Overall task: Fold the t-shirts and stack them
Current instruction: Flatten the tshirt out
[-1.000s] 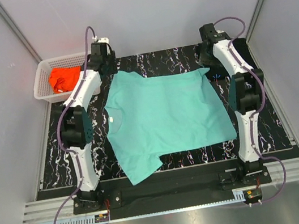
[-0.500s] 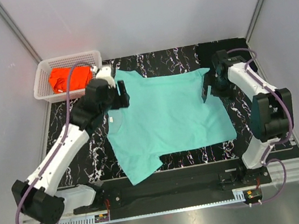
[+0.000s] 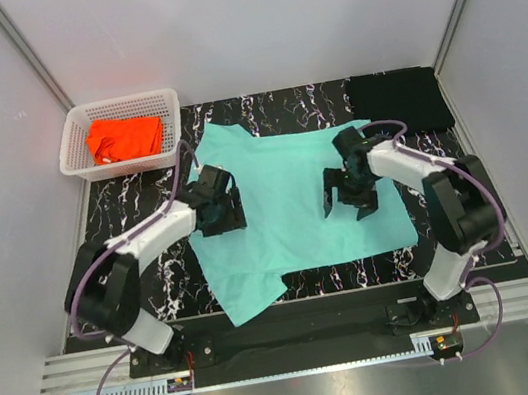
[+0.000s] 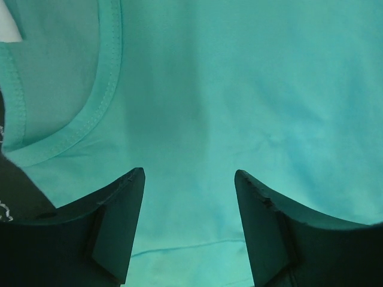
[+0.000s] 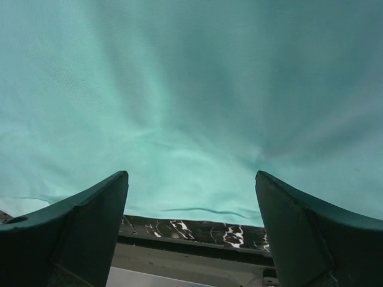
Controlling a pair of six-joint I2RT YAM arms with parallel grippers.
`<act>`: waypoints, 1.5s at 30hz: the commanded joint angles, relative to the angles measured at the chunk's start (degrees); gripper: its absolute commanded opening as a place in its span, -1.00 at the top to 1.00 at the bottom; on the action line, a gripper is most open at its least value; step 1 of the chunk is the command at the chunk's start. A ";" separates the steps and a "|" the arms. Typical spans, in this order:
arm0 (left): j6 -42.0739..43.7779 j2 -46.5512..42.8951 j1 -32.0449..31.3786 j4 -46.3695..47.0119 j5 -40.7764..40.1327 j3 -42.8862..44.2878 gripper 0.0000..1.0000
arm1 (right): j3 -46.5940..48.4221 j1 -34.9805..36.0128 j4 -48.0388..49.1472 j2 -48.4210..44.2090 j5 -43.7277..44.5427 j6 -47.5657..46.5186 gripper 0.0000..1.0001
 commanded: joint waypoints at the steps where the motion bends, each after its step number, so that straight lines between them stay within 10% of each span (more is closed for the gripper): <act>1: -2.03 5.90 2.72 1.80 0.87 3.62 -0.34 | 4.07 3.37 3.86 6.52 1.12 2.00 -0.82; 19: 8.34 23.43 15.65 -3.20 9.04 25.42 -0.36 | 37.05 3.90 -9.76 28.18 11.50 -6.00 -0.82; 30: -5.26 -12.60 3.78 -4.70 5.96 -0.57 -0.32 | 7.74 -5.20 -4.06 -2.49 4.66 2.43 -0.85; 35: -18.95 -31.23 3.78 -5.23 4.12 -17.80 -0.10 | -3.46 -15.51 1.83 -14.10 -2.73 7.01 -0.17; 45: -28.48 -34.26 4.22 -2.59 6.32 -28.72 -0.01 | -11.29 -24.40 5.70 -16.31 -11.26 7.80 -0.03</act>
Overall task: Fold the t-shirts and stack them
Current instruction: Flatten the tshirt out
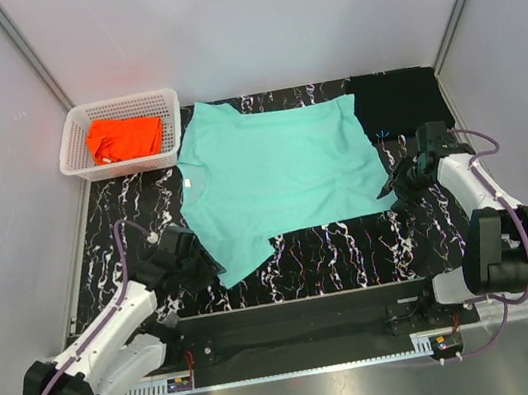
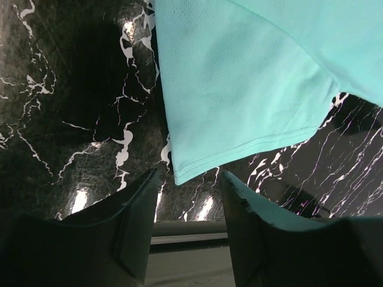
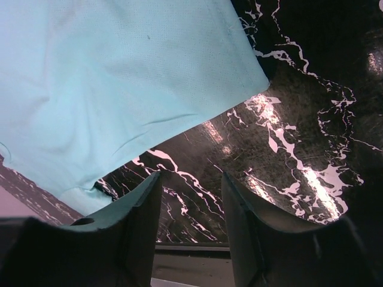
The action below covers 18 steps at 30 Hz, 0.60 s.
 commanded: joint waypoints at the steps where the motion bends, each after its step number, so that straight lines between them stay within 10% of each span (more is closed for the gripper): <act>1: -3.96 1.64 0.20 2.63 1.33 -1.24 -0.01 | -0.76 -1.05 3.10 0.02 -4.88 1.05 -0.04; 13: -2.91 9.64 0.28 8.87 2.83 -3.71 0.08 | -2.87 -3.77 4.69 1.33 -3.65 0.78 -0.04; 18: -1.59 10.78 0.28 9.13 2.65 -3.01 0.48 | -4.19 -4.66 6.79 2.56 -3.47 1.92 -0.06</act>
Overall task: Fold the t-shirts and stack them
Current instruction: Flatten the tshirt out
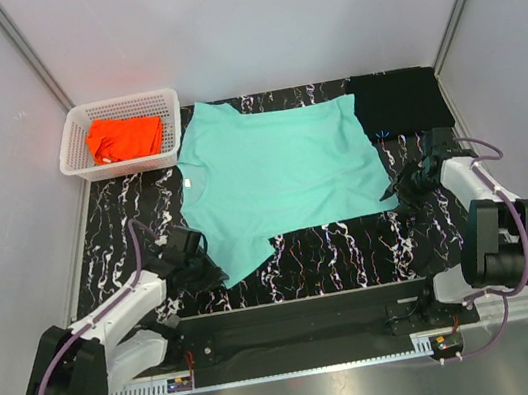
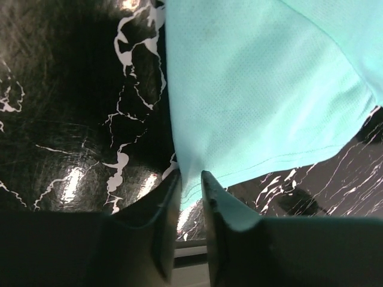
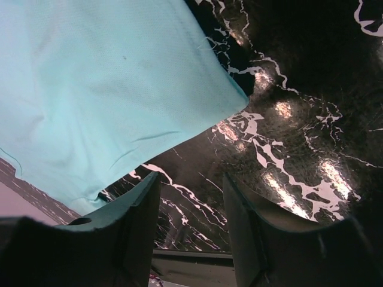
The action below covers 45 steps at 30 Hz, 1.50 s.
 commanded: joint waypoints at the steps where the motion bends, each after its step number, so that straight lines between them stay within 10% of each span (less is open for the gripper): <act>1: 1.84 1.10 0.13 0.15 0.01 0.75 0.57 | -0.87 -0.51 2.77 1.34 -0.52 1.53 -0.07; 7: 4.48 0.40 0.31 -0.81 0.98 3.47 1.00 | -2.01 -1.73 5.49 4.15 -0.17 3.81 -0.04; 24: 12.39 3.12 0.48 -2.84 3.44 9.54 1.00 | -5.26 -4.81 14.46 11.45 0.62 6.19 0.07; 32: 15.73 1.37 0.92 -3.10 5.11 14.28 1.00 | -4.56 -4.81 16.66 14.70 -1.13 5.76 1.00; 45: 32.42 -2.24 1.01 -5.21 -1.83 44.68 1.00 | 4.21 -2.97 0.59 -9.08 -3.42 -0.74 1.00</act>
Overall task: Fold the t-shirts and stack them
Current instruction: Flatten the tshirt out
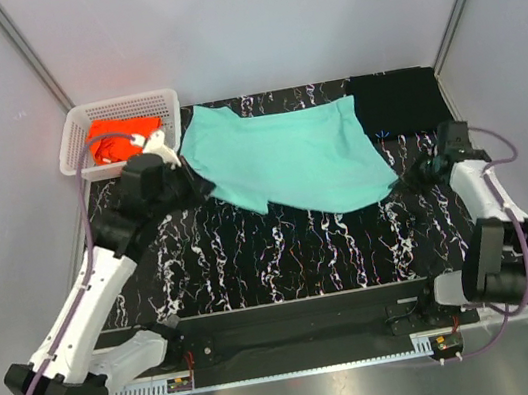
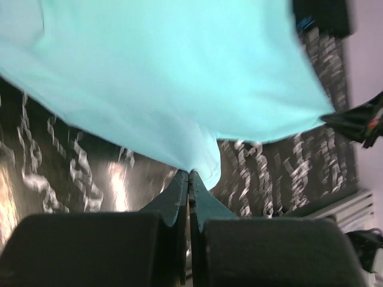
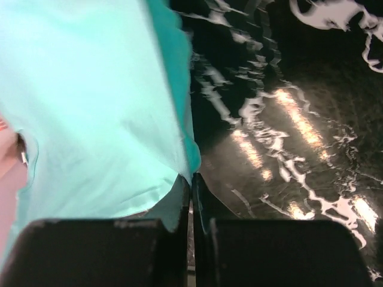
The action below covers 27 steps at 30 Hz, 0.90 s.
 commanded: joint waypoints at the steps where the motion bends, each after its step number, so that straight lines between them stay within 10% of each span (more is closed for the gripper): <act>1: 8.77 -1.71 0.29 1.98 -1.68 10.24 1.00 | 9.28 0.40 -7.00 -8.34 -0.71 -3.48 1.00; 17: 16.35 -19.55 0.29 1.10 8.07 39.60 1.00 | 38.57 9.63 -29.24 -35.06 6.57 -8.14 1.00; 27: 16.78 -11.13 0.29 -1.27 4.84 48.05 1.00 | 48.51 10.16 -29.69 -30.08 10.71 -6.21 1.00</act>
